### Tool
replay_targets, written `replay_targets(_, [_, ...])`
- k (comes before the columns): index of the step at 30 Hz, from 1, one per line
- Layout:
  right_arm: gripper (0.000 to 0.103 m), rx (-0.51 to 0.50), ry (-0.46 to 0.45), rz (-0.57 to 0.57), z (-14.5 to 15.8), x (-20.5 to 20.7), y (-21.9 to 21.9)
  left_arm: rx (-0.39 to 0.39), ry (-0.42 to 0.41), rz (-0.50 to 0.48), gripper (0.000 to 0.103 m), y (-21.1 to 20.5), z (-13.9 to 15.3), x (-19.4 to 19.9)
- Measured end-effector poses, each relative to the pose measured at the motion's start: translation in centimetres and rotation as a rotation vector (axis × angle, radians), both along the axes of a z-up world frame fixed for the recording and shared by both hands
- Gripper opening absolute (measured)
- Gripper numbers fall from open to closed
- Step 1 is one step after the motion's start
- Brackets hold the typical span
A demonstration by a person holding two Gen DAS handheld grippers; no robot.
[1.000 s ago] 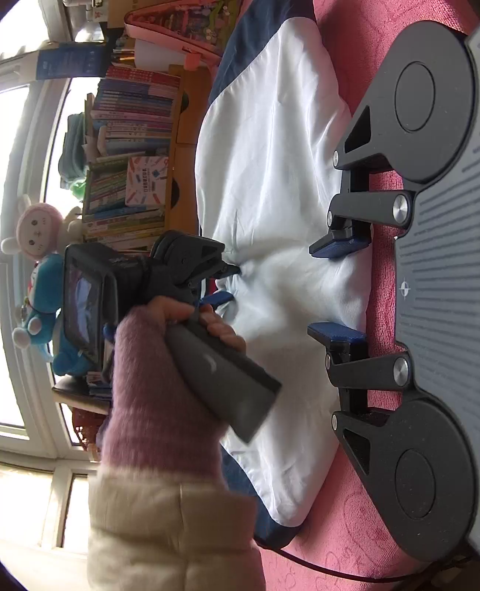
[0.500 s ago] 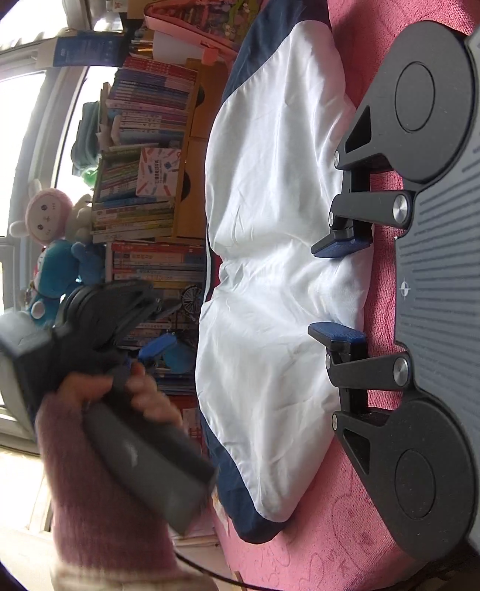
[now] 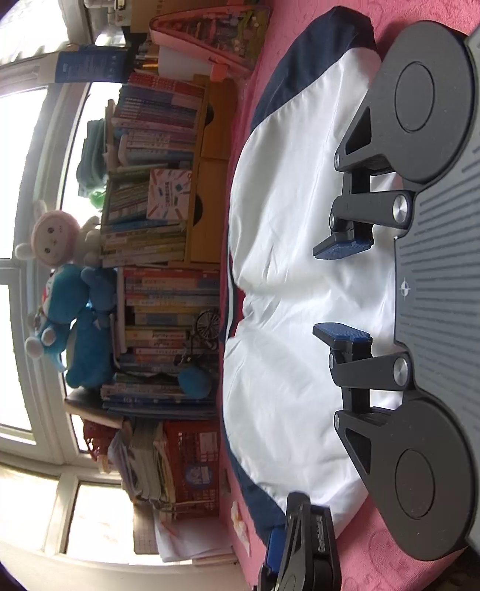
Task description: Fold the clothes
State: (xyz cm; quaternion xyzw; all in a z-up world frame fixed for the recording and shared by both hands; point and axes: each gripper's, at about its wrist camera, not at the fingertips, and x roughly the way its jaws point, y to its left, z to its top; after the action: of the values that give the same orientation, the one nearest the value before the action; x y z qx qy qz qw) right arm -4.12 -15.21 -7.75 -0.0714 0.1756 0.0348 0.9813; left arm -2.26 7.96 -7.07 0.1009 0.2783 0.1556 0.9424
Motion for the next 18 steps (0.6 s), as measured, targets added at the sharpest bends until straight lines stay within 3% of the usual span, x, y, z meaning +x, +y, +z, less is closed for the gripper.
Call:
replay_targets(5, [0.038,-0.071,0.015,-0.115,-0.4,1.3,-3.7,0.101,-0.009,0.094,0.048,2.5,-0.8,-0.9])
replay_targets(6, [0.038,-0.085,0.018,-0.137,-0.5,1.5,-4.5,0.079,-0.013,0.112,0.055,3.3,-0.7,-1.2])
replay_targets(8, [0.038,-0.110,0.017,-0.215,-0.4,1.9,-7.0,0.047,-0.037,0.157,0.057,3.7,0.1,-2.0])
replay_targets(10, [0.039,-0.017,0.019,-0.289,0.4,1.3,-9.5,0.016,-0.077,0.185,0.051,3.2,1.3,-3.1])
replay_targets(12, [0.041,0.080,0.021,-0.362,1.3,0.8,-12.1,-0.042,-0.156,0.105,0.051,0.8,2.8,-4.4])
replay_targets(16, [0.047,0.440,0.097,-0.283,1.2,-0.9,-14.6,-0.174,-0.207,-0.113,0.051,-6.0,4.5,-4.8])
replay_targets(18, [0.049,0.467,0.111,-0.260,1.2,-0.7,-14.3,-0.236,-0.185,-0.217,0.043,-9.1,4.2,-4.0])
